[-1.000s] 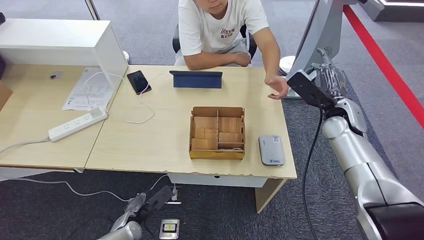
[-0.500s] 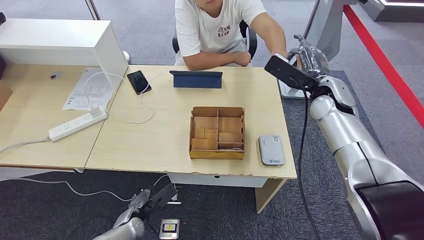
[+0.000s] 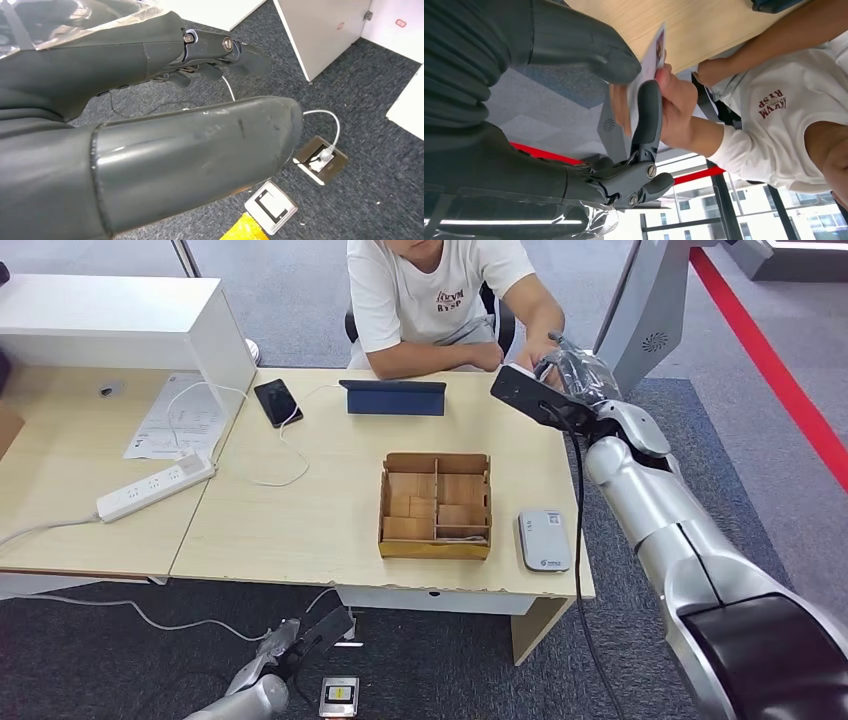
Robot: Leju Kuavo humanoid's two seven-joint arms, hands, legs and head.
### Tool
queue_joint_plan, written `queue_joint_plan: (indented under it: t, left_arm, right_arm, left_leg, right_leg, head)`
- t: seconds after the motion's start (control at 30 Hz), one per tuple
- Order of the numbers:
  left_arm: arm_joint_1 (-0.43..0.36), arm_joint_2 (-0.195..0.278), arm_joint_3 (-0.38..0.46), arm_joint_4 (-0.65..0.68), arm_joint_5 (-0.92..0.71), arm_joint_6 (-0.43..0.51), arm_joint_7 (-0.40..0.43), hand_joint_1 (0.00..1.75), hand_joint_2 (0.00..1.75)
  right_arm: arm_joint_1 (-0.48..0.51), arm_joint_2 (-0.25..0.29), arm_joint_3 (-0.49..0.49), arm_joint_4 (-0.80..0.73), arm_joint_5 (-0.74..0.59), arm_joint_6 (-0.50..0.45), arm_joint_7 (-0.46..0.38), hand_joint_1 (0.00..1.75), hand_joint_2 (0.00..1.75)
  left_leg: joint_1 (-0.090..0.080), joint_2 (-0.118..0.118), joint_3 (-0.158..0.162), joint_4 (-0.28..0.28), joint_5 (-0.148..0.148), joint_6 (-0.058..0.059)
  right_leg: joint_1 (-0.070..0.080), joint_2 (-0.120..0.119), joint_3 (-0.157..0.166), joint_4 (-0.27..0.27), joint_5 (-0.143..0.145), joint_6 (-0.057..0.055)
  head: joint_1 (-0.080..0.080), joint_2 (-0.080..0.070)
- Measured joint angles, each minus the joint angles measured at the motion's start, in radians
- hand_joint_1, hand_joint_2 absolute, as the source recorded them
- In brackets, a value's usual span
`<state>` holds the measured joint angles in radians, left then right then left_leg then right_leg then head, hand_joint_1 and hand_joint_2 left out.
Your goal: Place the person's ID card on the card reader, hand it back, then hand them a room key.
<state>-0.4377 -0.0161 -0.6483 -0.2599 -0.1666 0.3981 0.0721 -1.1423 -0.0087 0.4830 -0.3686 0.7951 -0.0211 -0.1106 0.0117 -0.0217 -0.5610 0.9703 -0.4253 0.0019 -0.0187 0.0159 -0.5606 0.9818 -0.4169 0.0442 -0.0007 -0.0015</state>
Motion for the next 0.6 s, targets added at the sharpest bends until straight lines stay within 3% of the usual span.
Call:
queue_joint_plan:
  t: [0.1, 0.23, 0.4, 0.53, 0.6]
  left_arm:
    - [0.001, 0.002, 0.000, 0.000, 0.001, 0.000, 0.000, 0.00, 0.00]
    - [0.001, 0.003, 0.002, 0.000, 0.003, 0.000, -0.001, 0.00, 0.00]
    - [0.004, 0.003, 0.016, 0.000, 0.013, 0.005, -0.004, 0.00, 0.00]
    - [0.011, 0.005, 0.031, 0.000, 0.022, 0.013, -0.004, 0.00, 0.00]
    - [0.016, 0.007, 0.040, 0.000, 0.031, 0.014, -0.006, 0.00, 0.00]
  right_arm:
    - [0.000, 0.007, 0.006, 0.008, 0.002, -0.003, 0.000, 0.00, 1.75]
    - [-0.001, 0.014, 0.010, 0.014, 0.000, -0.016, -0.012, 0.00, 0.00]
    - [-0.007, 0.019, 0.008, 0.016, -0.063, -0.015, -0.041, 0.00, 0.00]
    - [-0.019, 0.018, -0.017, 0.015, -0.180, 0.058, -0.082, 0.00, 0.00]
    - [-0.020, 0.016, -0.039, 0.012, -0.261, 0.127, -0.106, 0.00, 0.87]
  left_leg:
    - [0.000, 0.000, 0.000, 0.000, 0.000, 0.000]
    - [0.000, 0.000, 0.000, 0.000, 0.000, 0.000]
    - [0.000, 0.000, 0.000, 0.000, 0.001, -0.001]
    - [0.000, 0.001, 0.000, 0.000, 0.001, -0.001]
    - [0.000, 0.001, 0.001, 0.000, 0.001, -0.001]
  right_leg:
    - [0.000, 0.000, 0.000, 0.000, 0.000, 0.000]
    - [0.000, 0.000, 0.000, 0.000, 0.000, 0.000]
    - [0.000, 0.000, 0.000, 0.000, 0.001, -0.001]
    - [0.000, 0.000, 0.000, 0.000, 0.001, -0.001]
    - [0.000, 0.000, 0.000, 0.000, 0.001, -0.001]
  head:
    - [0.000, 0.000]
    - [0.000, 0.000]
    - [0.000, 0.000]
    - [0.000, 0.000]
    - [0.000, 0.000]
